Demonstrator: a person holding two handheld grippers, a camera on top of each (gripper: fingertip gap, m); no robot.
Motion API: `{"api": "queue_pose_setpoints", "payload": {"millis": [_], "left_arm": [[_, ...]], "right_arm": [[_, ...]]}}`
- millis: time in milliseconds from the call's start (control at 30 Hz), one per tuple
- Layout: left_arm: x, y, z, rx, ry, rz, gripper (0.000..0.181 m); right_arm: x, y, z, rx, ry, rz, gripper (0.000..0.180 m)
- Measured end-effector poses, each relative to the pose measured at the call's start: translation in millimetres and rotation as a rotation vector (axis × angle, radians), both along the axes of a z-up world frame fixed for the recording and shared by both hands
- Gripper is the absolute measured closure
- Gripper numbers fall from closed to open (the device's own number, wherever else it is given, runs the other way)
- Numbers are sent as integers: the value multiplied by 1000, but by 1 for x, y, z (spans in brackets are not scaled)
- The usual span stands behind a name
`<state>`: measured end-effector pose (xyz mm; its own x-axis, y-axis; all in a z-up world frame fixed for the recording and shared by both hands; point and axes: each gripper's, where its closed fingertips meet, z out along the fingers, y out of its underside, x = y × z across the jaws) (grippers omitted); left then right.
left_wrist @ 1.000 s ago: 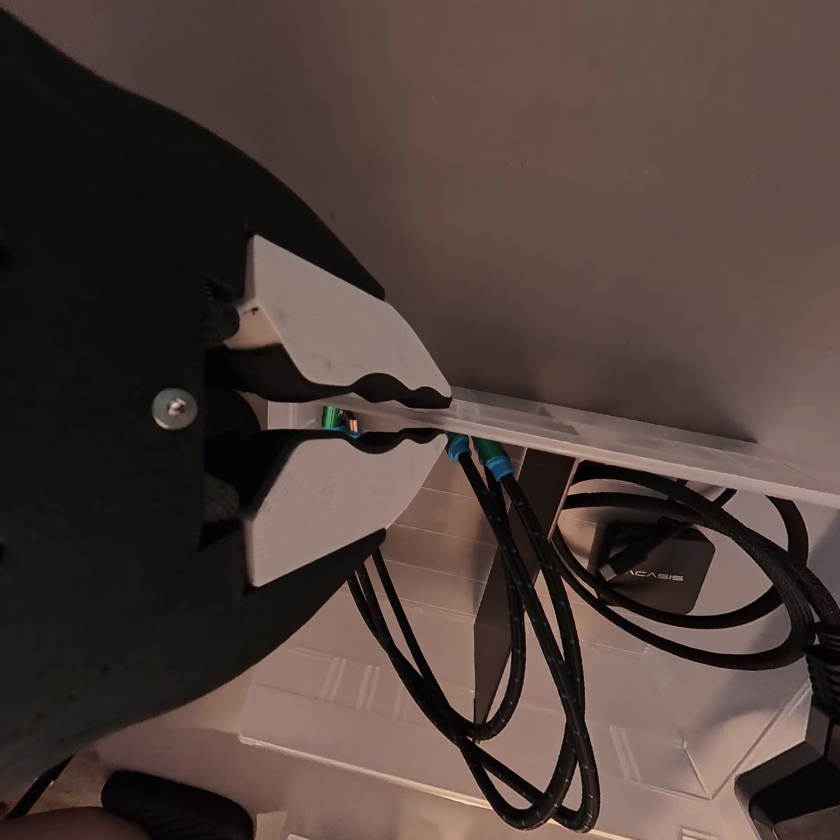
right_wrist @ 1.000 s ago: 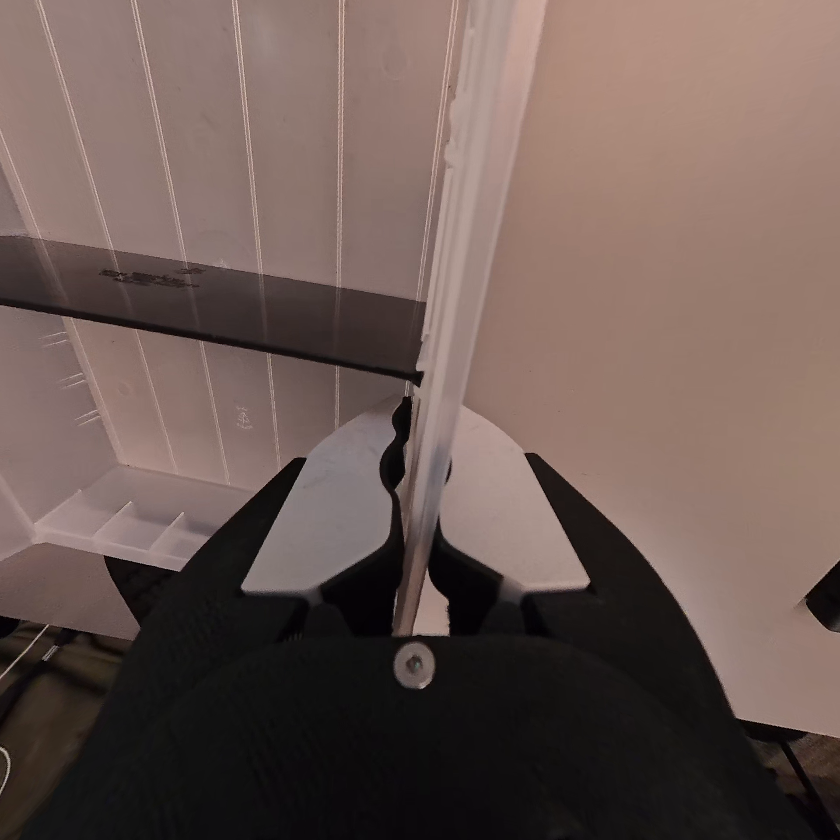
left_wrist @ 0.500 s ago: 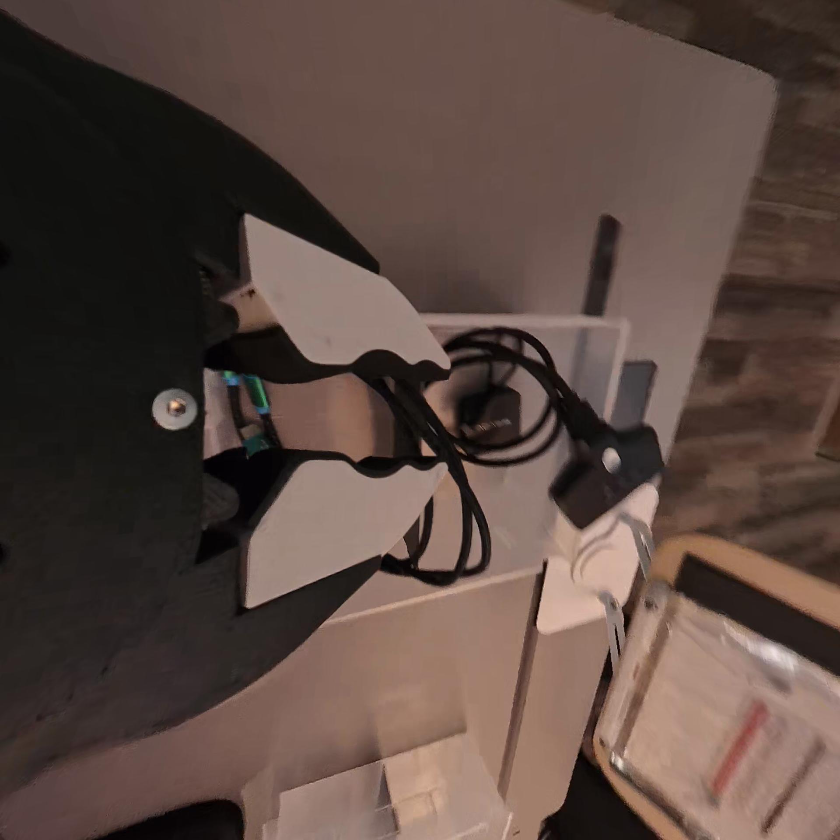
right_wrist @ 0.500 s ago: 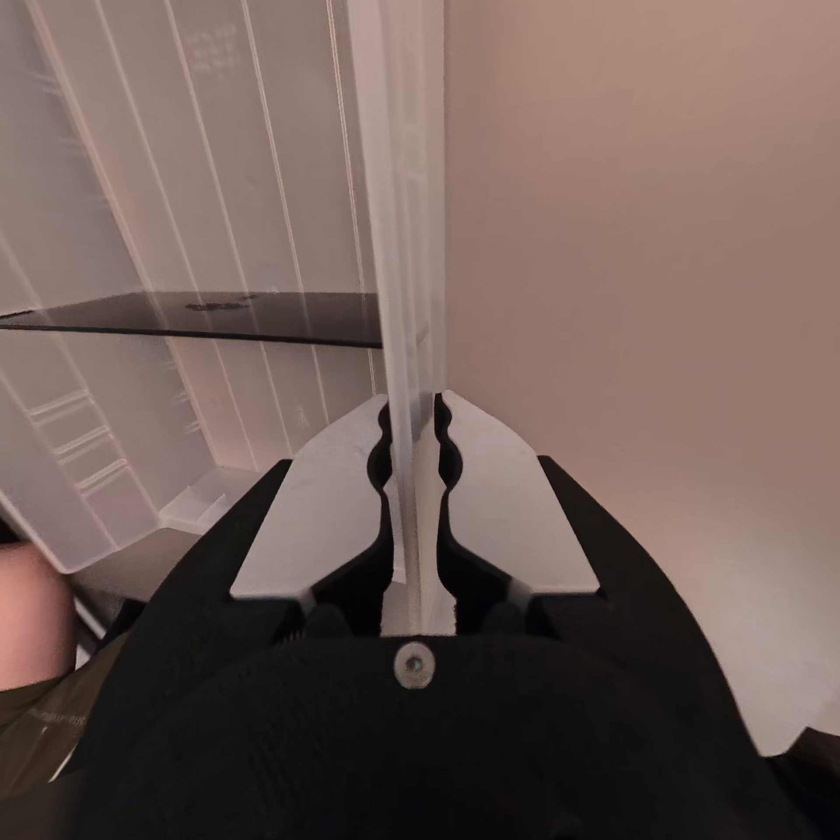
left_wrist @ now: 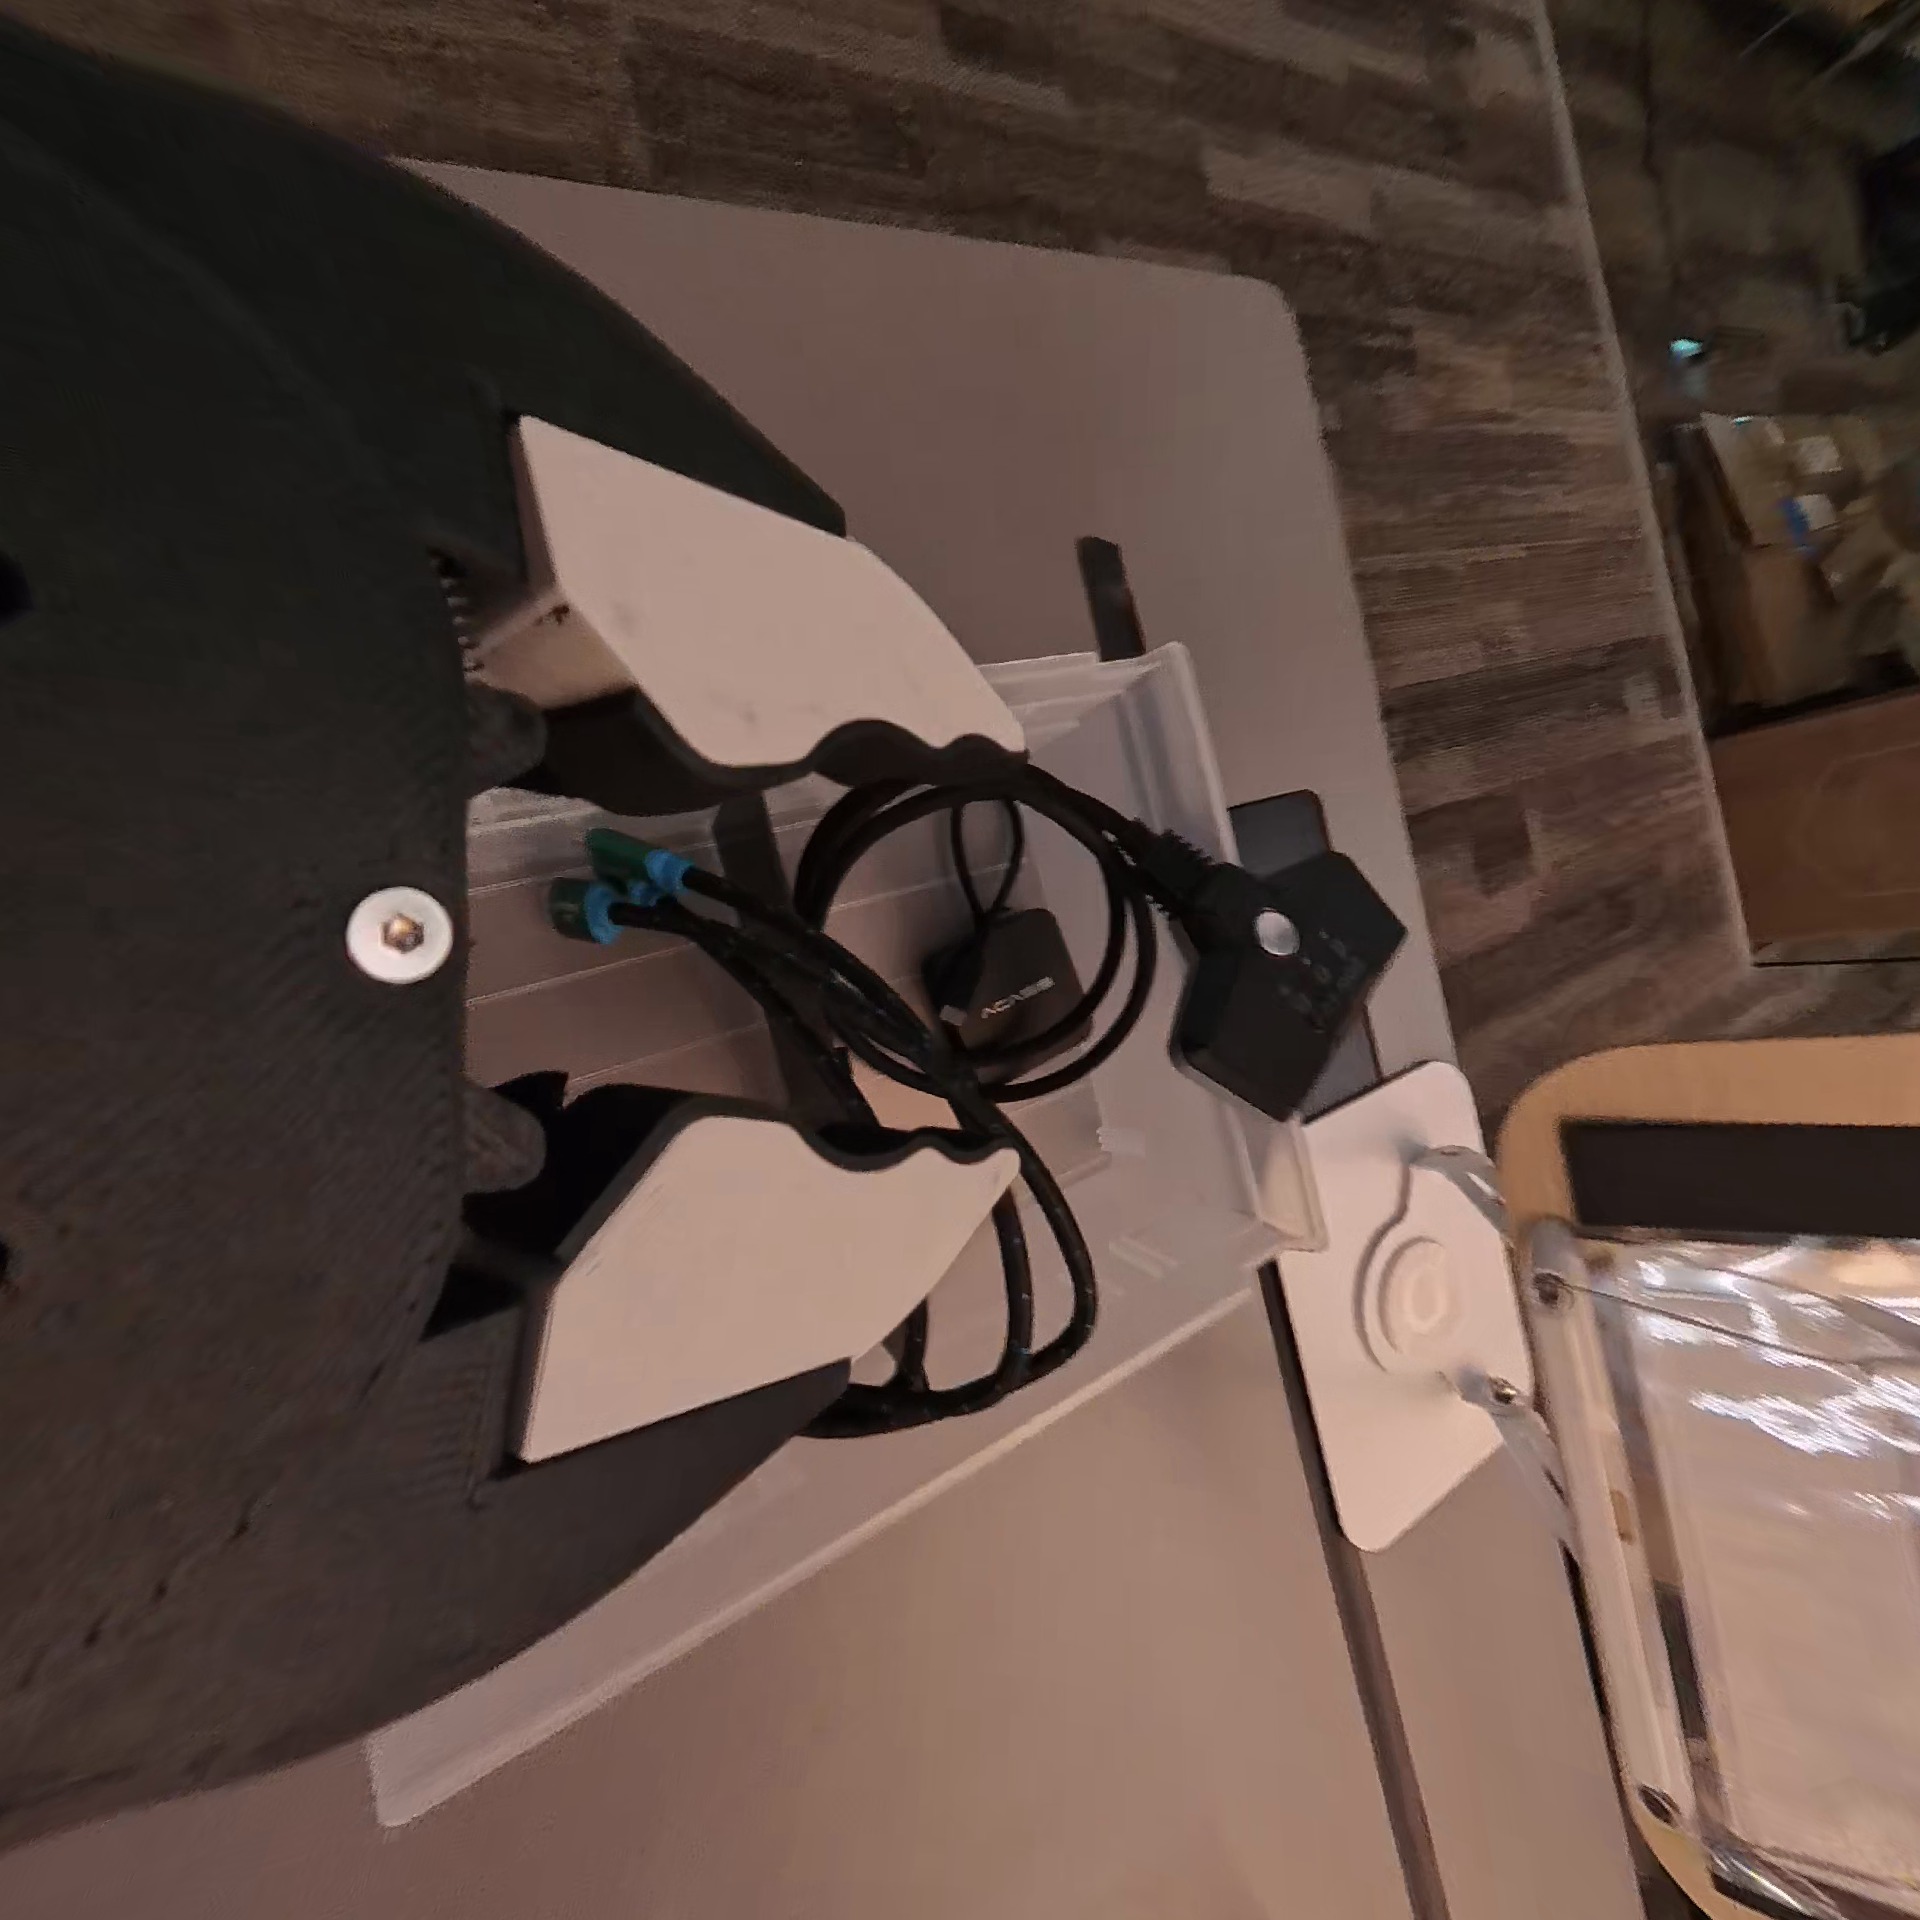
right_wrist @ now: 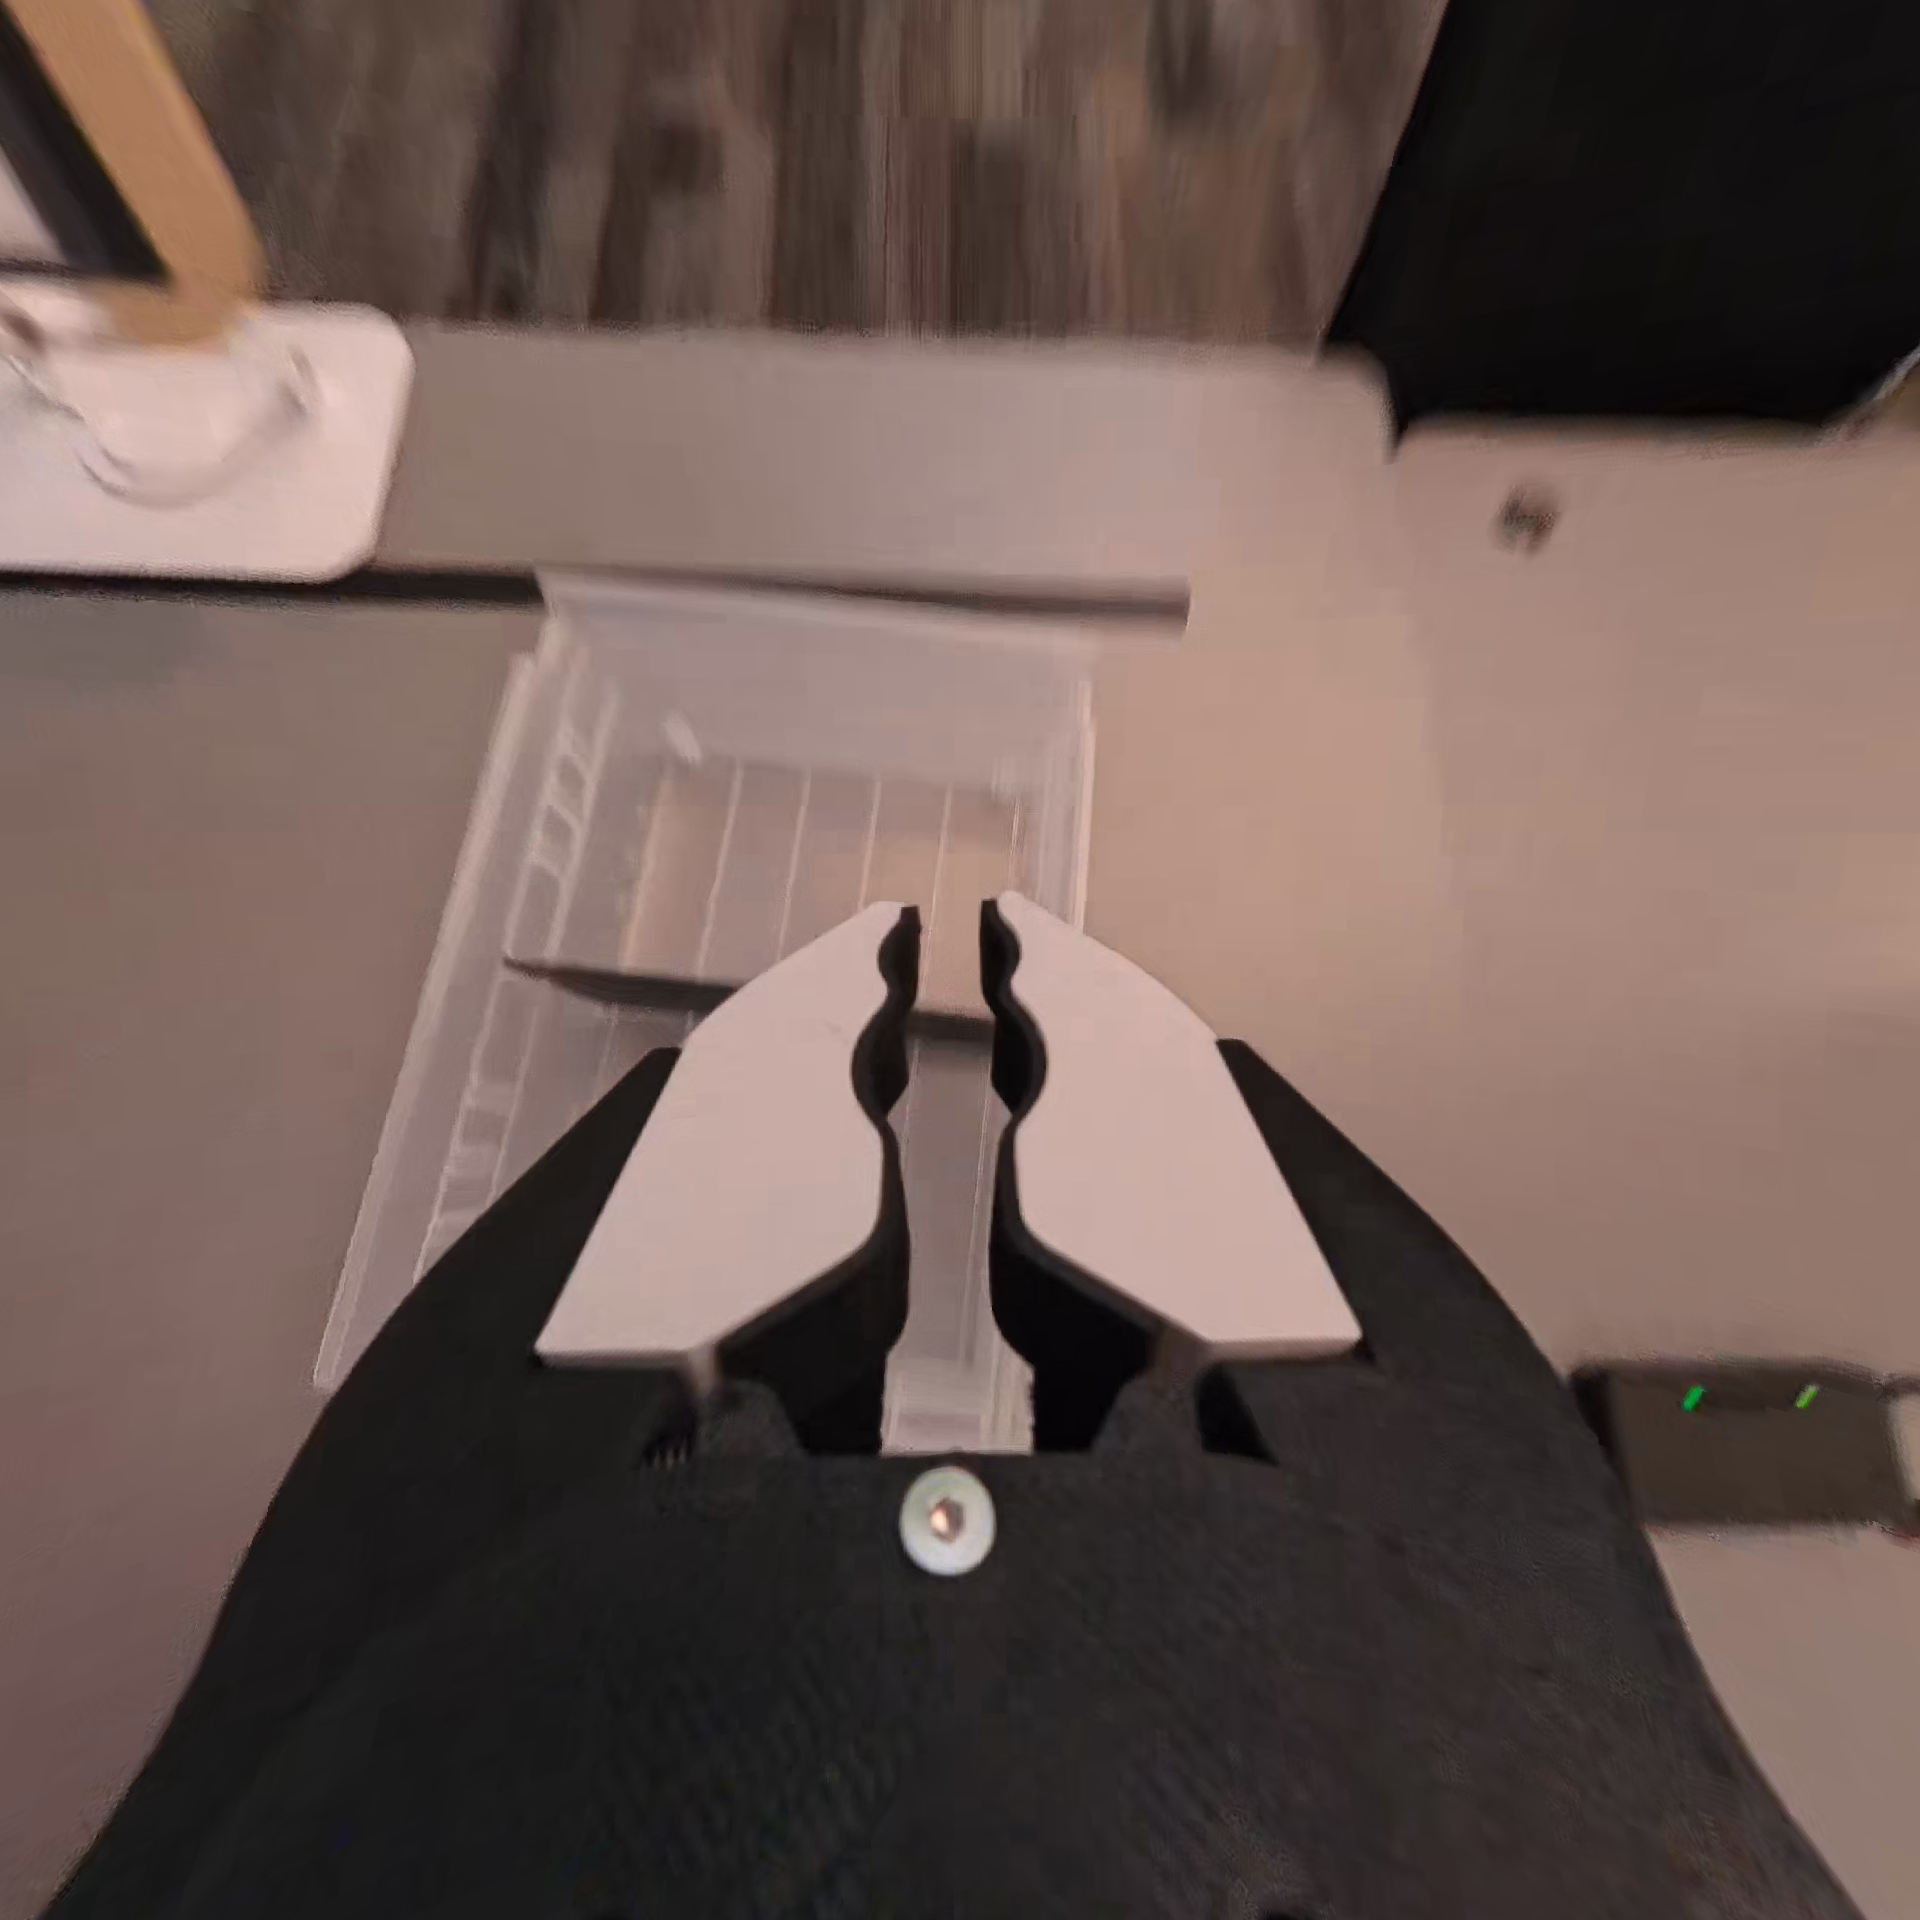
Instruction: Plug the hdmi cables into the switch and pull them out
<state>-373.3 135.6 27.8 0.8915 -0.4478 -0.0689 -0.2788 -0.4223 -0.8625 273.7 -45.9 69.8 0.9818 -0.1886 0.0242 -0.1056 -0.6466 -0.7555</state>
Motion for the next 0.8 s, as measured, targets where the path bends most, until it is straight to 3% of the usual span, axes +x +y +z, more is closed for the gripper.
{"api": "queue_pose_setpoints", "payload": {"millis": [133,233,300,400,500,800], "left_arm": [[5,4,24,156,15,15,118],[23,2,38,269,-31,-41,117],[40,0,43,339,-65,-105,111],[50,9,43,408,-10,-84,106],[55,18,28,362,92,-69,101],[65,60,-10,233,396,8,107]], "right_arm": [[-45,3,83,419,-242,129,164],[-77,-4,114,687,-443,209,139],[-95,-12,128,828,-602,248,138],[-108,-13,135,856,-564,252,135],[-124,-13,136,879,-514,313,132],[-130,-1,123,803,-547,337,132]]}}
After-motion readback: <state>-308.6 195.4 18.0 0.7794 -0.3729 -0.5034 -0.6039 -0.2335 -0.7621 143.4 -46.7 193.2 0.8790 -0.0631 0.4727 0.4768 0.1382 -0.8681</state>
